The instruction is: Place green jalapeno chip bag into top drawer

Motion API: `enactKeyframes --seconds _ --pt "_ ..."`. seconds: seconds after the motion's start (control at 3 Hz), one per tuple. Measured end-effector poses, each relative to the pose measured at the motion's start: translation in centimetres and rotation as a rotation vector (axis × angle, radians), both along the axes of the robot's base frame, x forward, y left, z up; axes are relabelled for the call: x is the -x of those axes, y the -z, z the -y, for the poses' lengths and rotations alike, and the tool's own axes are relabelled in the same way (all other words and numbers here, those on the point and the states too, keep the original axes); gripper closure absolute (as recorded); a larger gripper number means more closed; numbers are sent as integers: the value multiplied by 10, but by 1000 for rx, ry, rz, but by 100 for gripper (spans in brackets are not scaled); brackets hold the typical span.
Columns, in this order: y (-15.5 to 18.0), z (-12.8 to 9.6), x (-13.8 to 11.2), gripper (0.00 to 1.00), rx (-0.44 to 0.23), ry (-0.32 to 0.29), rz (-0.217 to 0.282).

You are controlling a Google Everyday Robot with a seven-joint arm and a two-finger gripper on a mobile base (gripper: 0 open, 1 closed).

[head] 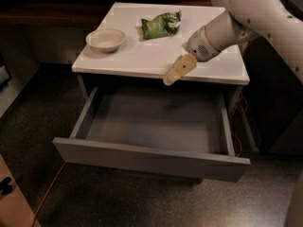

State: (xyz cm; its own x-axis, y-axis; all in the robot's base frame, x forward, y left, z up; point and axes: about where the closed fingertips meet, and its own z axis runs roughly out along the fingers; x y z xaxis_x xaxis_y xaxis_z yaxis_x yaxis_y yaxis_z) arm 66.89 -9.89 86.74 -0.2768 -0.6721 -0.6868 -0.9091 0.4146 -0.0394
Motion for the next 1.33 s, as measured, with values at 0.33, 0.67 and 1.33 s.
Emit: enactKeyframes --seconds 0.33,0.67,1.33 --pt "-3 2 -28 0 -25 58 -24" --pt "-6 3 -32 0 -30 65 -18" --pt "-10 -10 -72 0 -66 152 39"
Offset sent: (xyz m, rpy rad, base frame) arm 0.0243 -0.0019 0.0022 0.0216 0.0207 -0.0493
